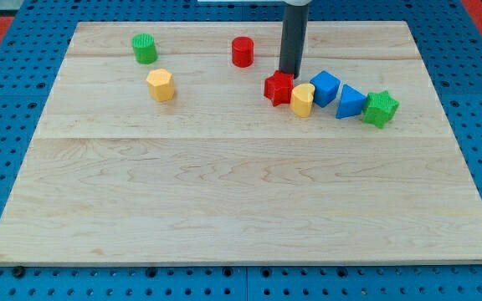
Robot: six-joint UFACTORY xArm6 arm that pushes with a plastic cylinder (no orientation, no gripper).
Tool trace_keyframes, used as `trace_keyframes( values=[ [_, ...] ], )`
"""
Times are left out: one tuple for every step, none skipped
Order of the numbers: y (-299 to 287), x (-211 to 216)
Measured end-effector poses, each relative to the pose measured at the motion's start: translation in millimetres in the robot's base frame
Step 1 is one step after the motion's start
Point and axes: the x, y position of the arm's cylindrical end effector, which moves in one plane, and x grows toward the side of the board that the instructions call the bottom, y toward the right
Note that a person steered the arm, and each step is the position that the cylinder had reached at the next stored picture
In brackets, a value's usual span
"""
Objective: Push the red staryellow hexagon and green circle into a group of blocks
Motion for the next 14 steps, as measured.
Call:
trace_keyframes(
  values=[
    [-42.5, -7.3],
    [-50.2, 11.5],
    [-40.8, 26.4],
    [15.7, 28.3],
    [37.8, 28.5],
    [32.7, 28.5],
    [-34.2, 31.9],
    [-124.6, 70.9],
    [-208.9, 65.1],
    [-210.9, 27.2],
    [-168.0, 23.9],
    [-94.8, 23.8],
    [-11.5, 23.8],
    [13.2, 24.1]
  ],
)
